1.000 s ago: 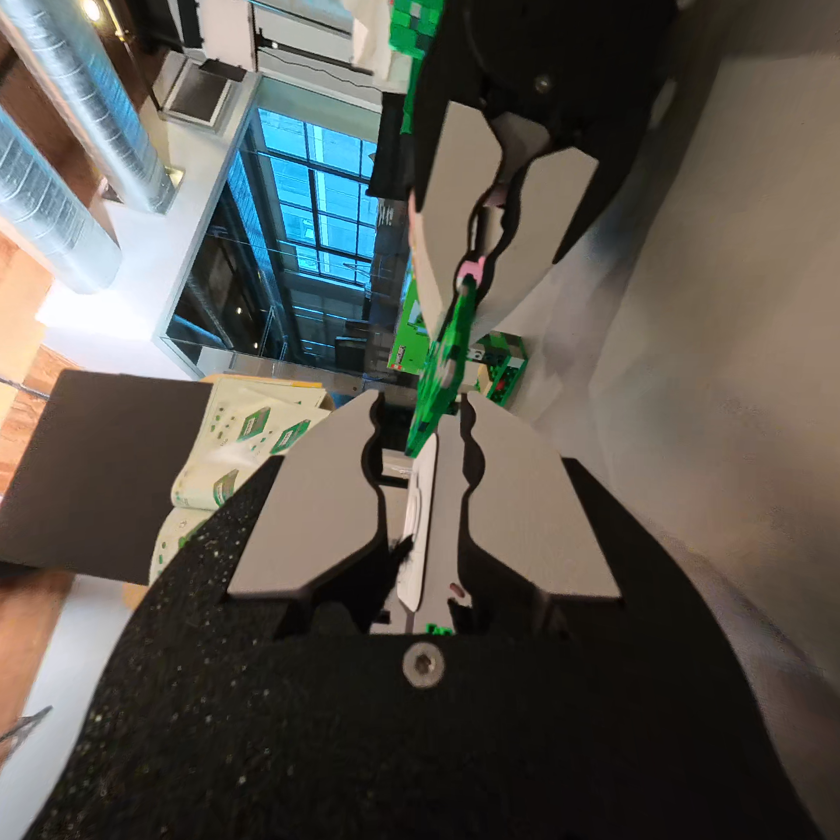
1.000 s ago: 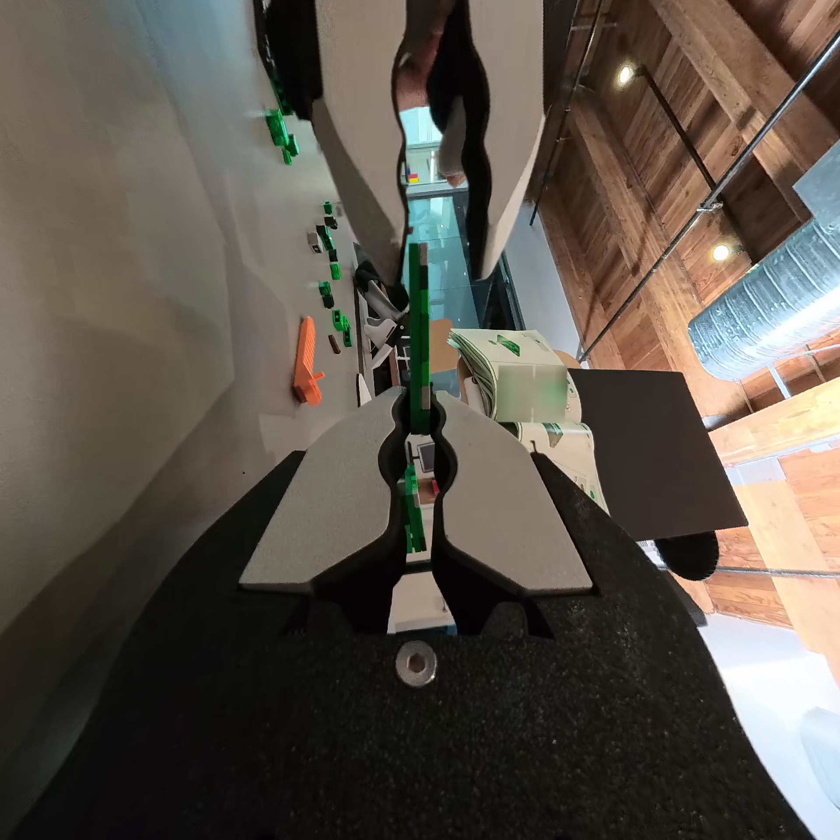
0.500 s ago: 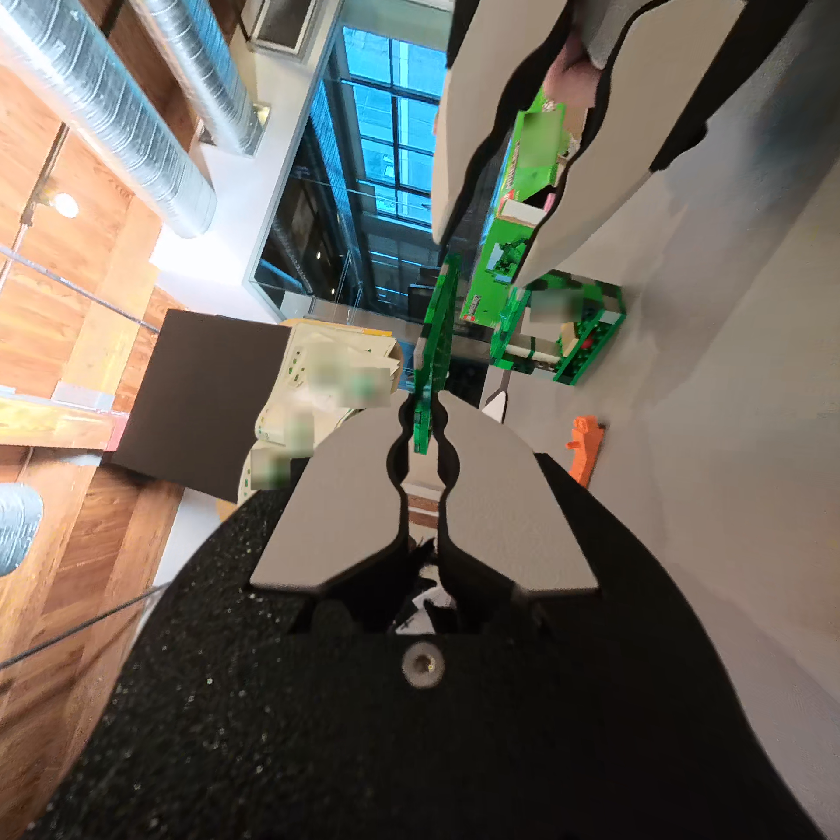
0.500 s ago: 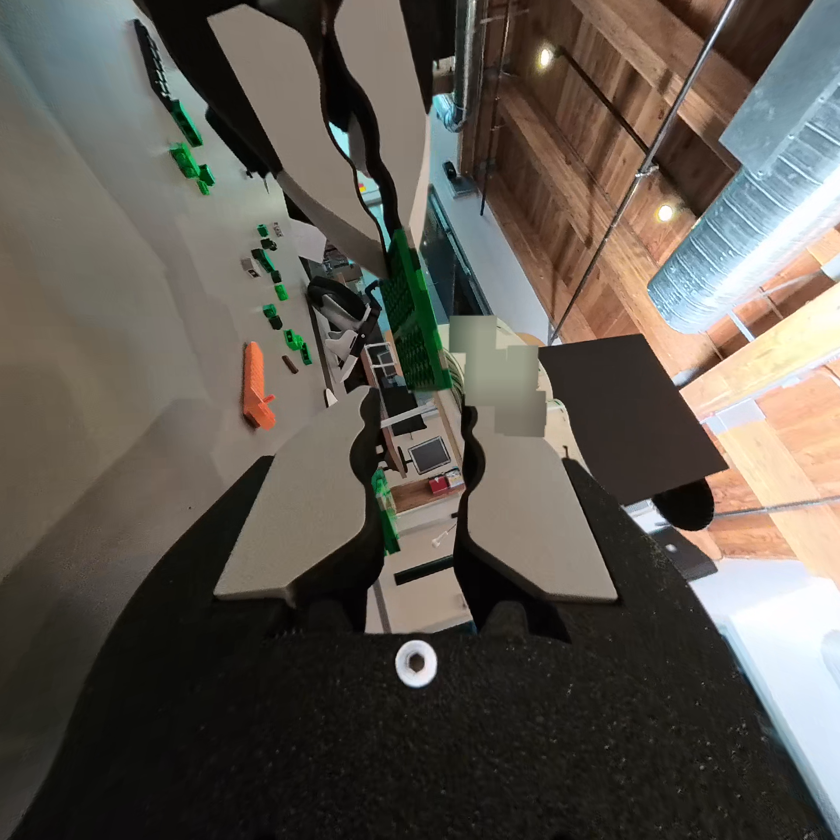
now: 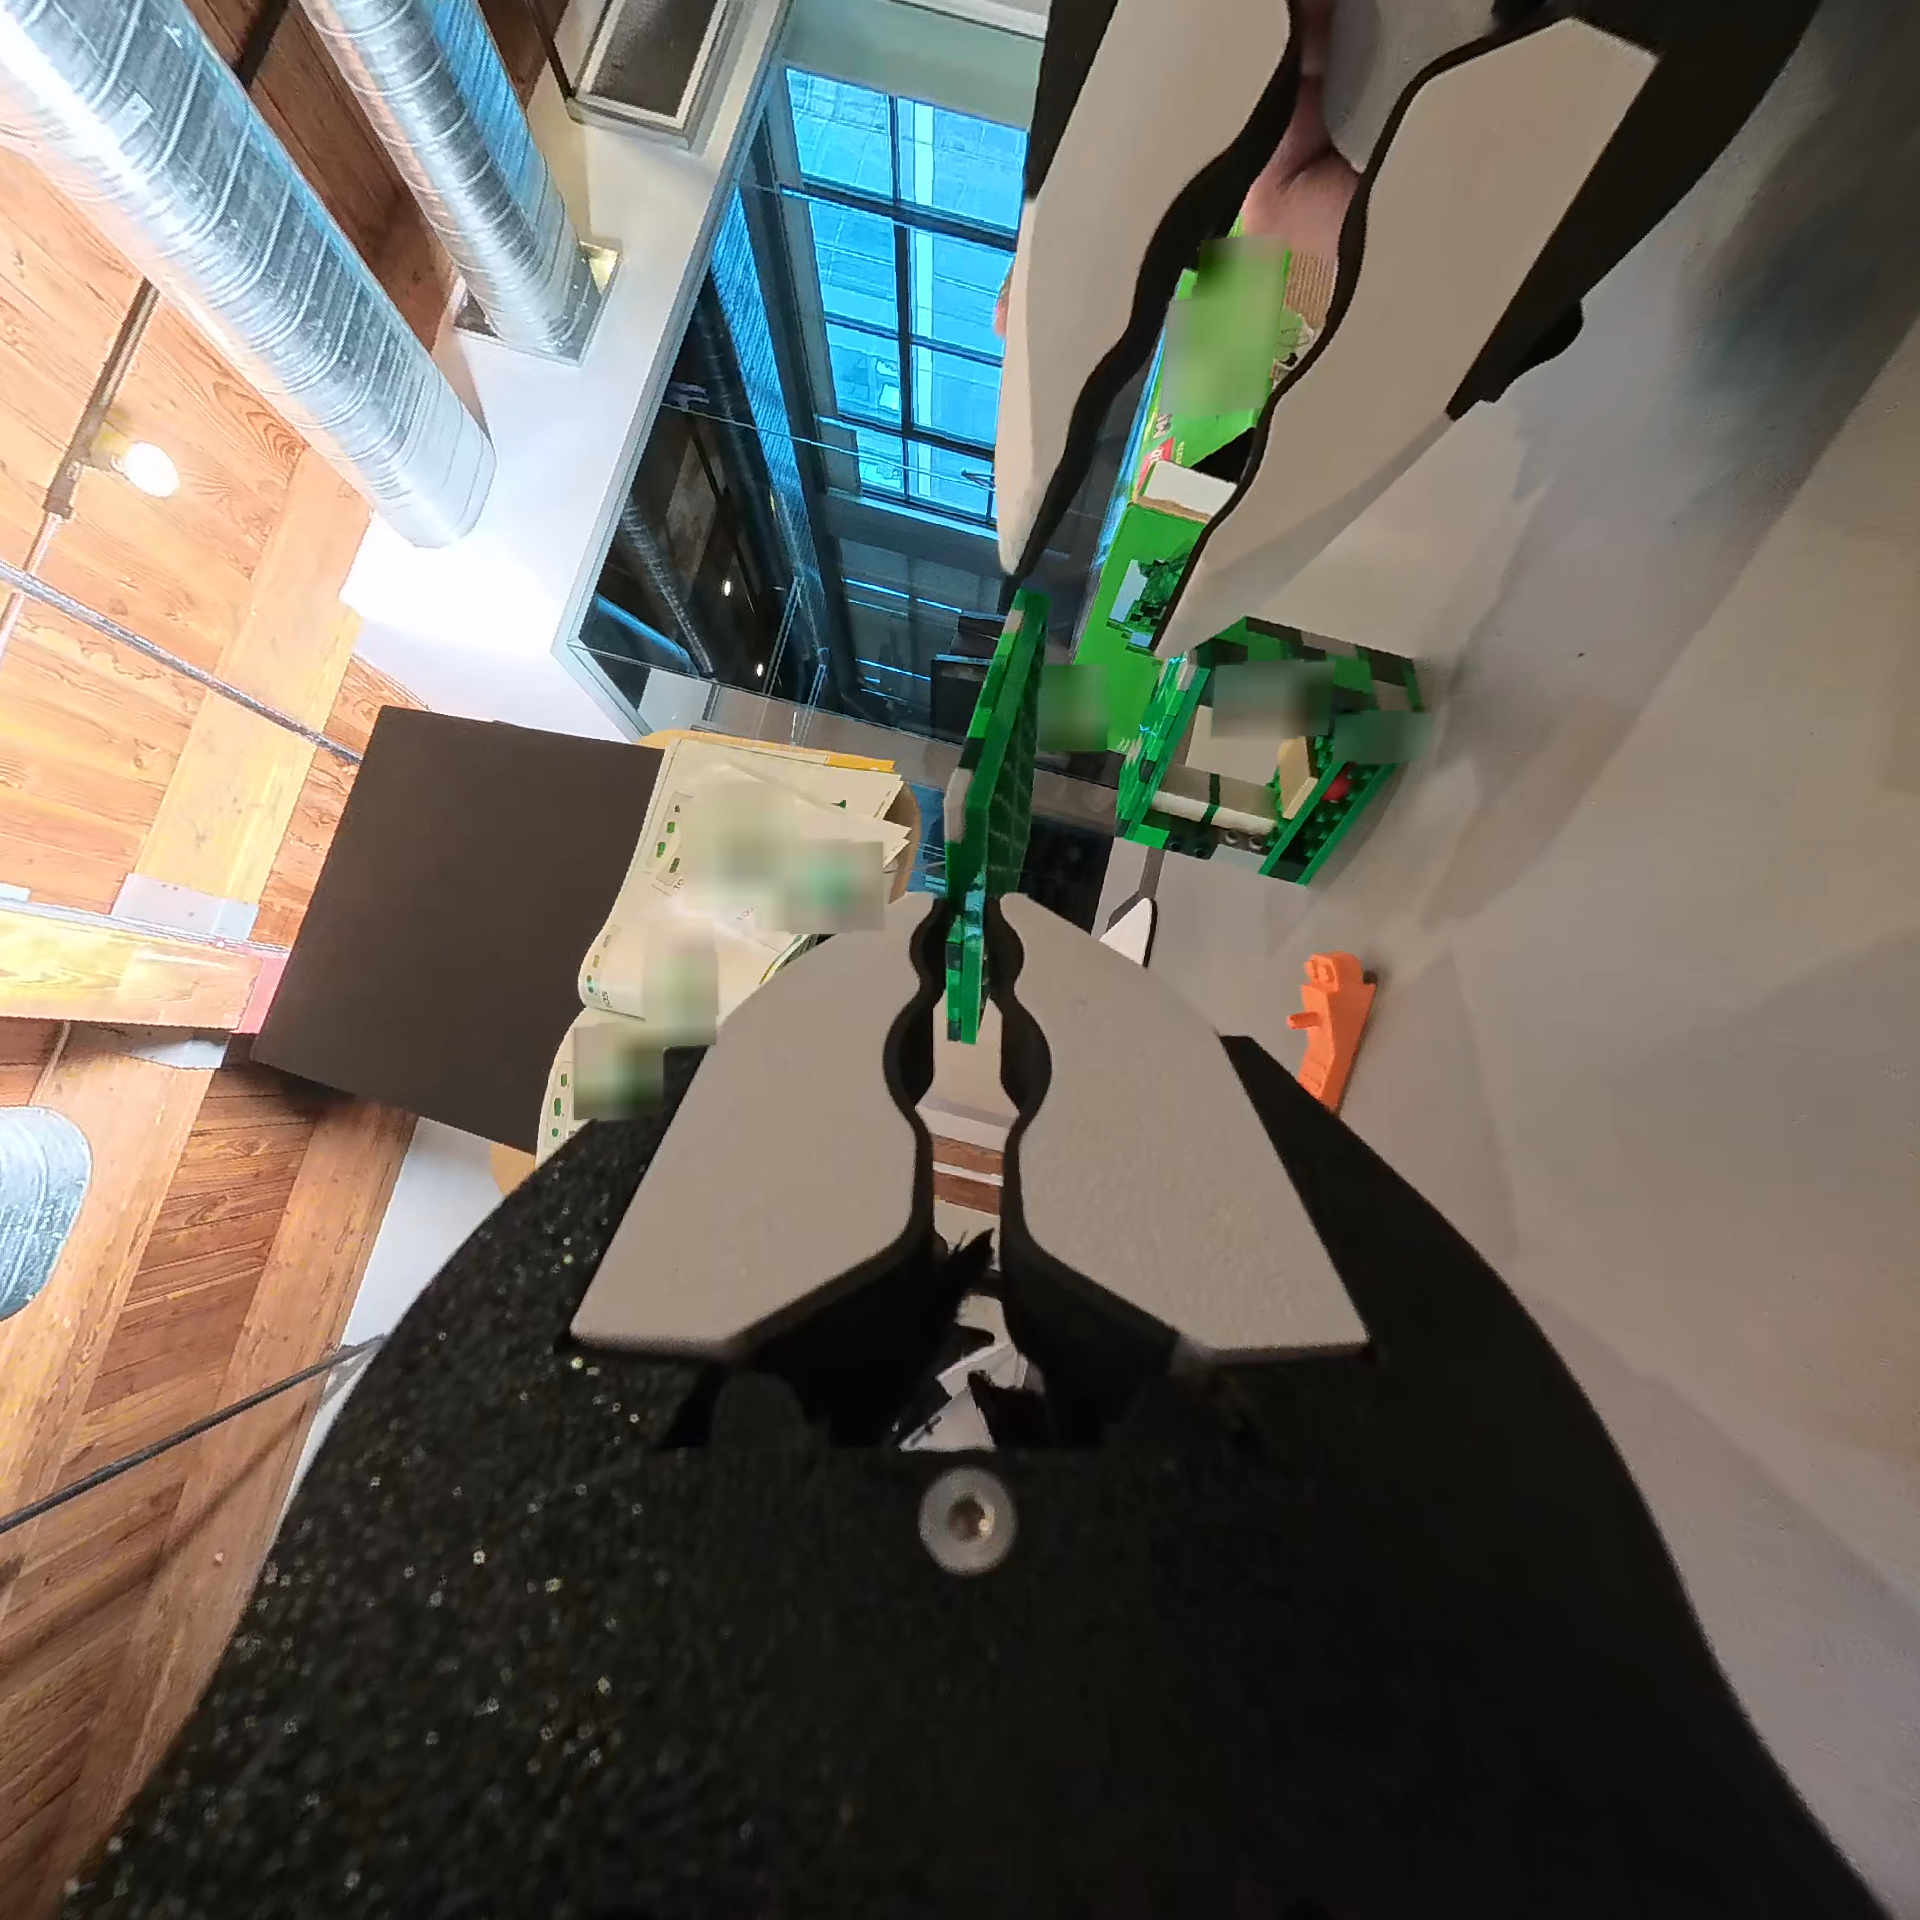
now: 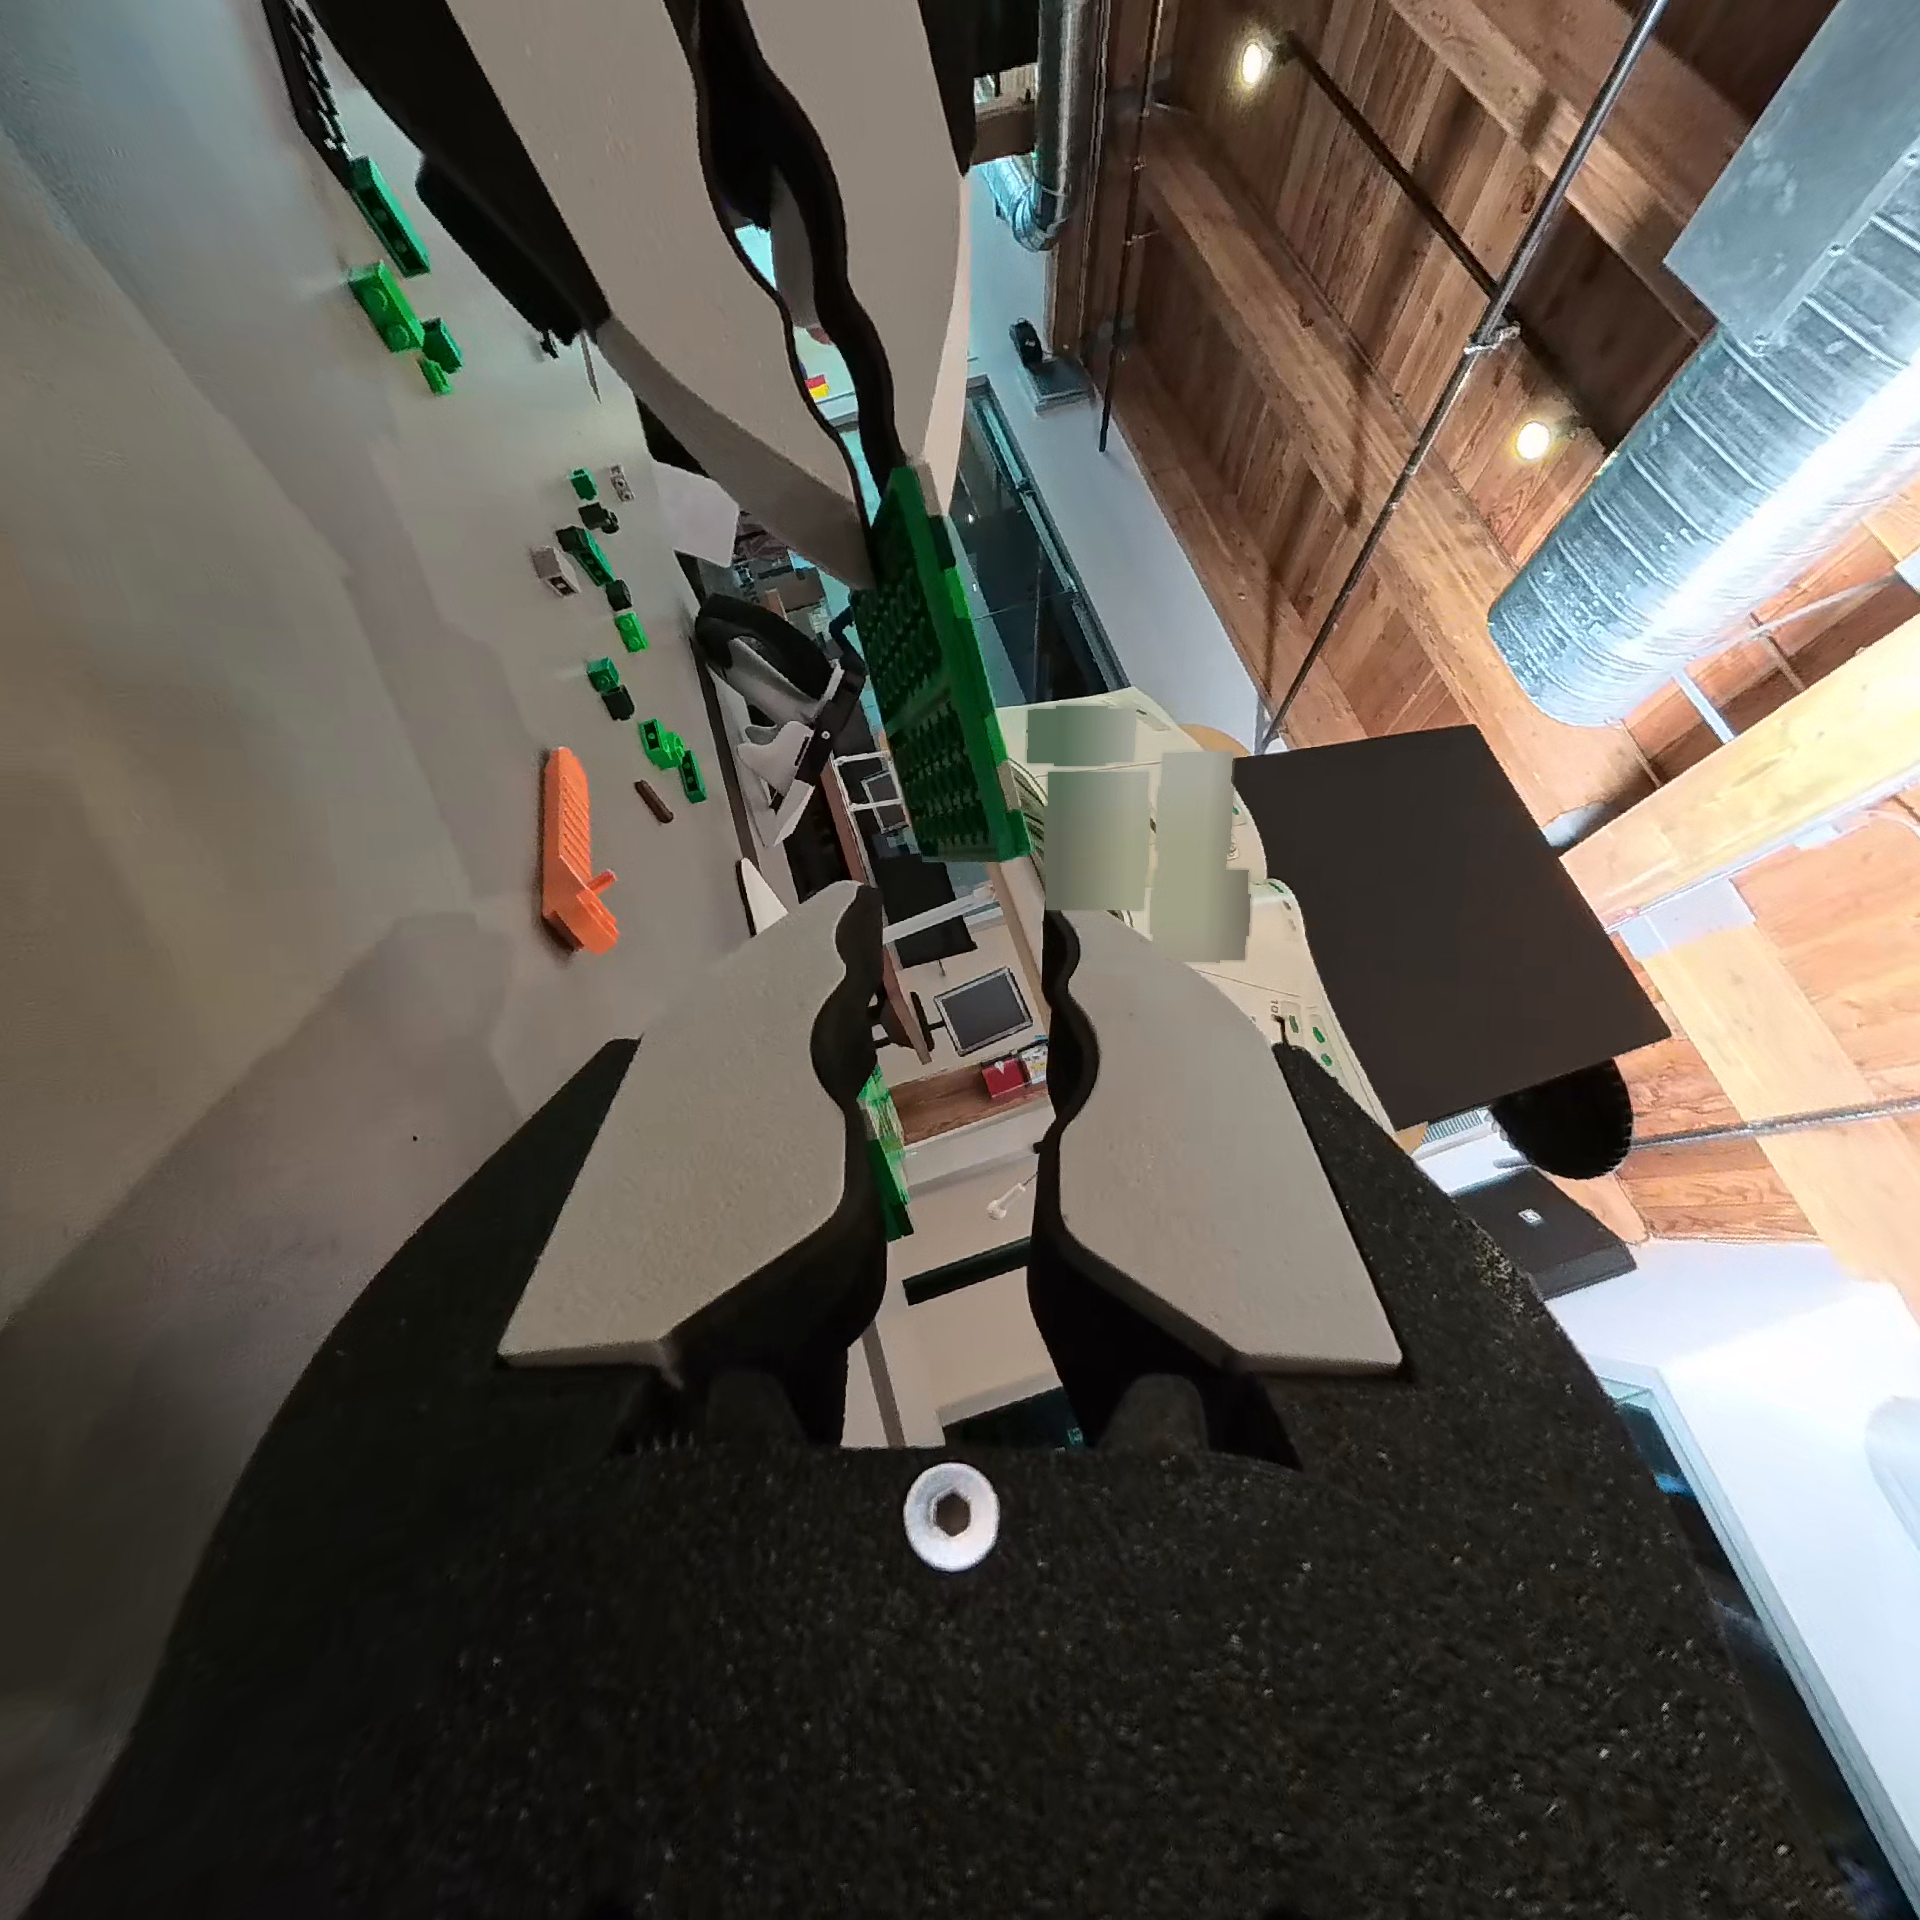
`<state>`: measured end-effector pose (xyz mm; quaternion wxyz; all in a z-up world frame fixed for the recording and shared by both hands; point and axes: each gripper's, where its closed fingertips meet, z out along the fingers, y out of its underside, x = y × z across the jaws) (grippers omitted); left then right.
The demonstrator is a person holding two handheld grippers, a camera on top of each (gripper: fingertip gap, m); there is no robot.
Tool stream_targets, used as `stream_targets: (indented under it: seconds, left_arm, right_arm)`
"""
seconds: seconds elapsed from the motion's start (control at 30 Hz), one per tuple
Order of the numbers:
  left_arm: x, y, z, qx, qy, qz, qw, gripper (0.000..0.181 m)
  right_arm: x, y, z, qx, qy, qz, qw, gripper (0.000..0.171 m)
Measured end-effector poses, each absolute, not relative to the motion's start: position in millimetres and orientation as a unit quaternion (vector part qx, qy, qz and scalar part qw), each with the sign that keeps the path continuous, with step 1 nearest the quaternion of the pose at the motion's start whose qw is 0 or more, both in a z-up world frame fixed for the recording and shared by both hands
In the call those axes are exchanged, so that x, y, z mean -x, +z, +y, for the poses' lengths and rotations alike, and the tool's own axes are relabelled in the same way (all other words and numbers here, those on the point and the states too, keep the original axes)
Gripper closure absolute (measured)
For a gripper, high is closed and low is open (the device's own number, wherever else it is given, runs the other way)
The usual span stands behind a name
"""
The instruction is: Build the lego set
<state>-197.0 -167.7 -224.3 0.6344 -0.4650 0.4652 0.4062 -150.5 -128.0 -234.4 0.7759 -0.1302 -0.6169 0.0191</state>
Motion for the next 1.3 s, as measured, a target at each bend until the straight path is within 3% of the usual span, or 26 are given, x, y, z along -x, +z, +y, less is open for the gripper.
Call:
stream_targets:
  seconds: [0.53, 1.03, 1.3]
  left_arm:
    - [179, -239, -170, 0.453, 0.379, 0.521, 0.616, 0.175]
    - [175, -239, -167, 0.466, 0.37, 0.512, 0.62, 0.173]
    - [190, -230, -158, 0.54, 0.281, 0.432, 0.665, 0.129]
  right_arm:
    - [154, -242, -138, 0.112, 0.033, -0.638, 0.761, 0.143]
    - [154, -250, -151, 0.09, -0.007, -0.655, 0.751, 0.165]
    - [150, -236, -151, 0.164, 0.055, -0.641, 0.748, 0.165]
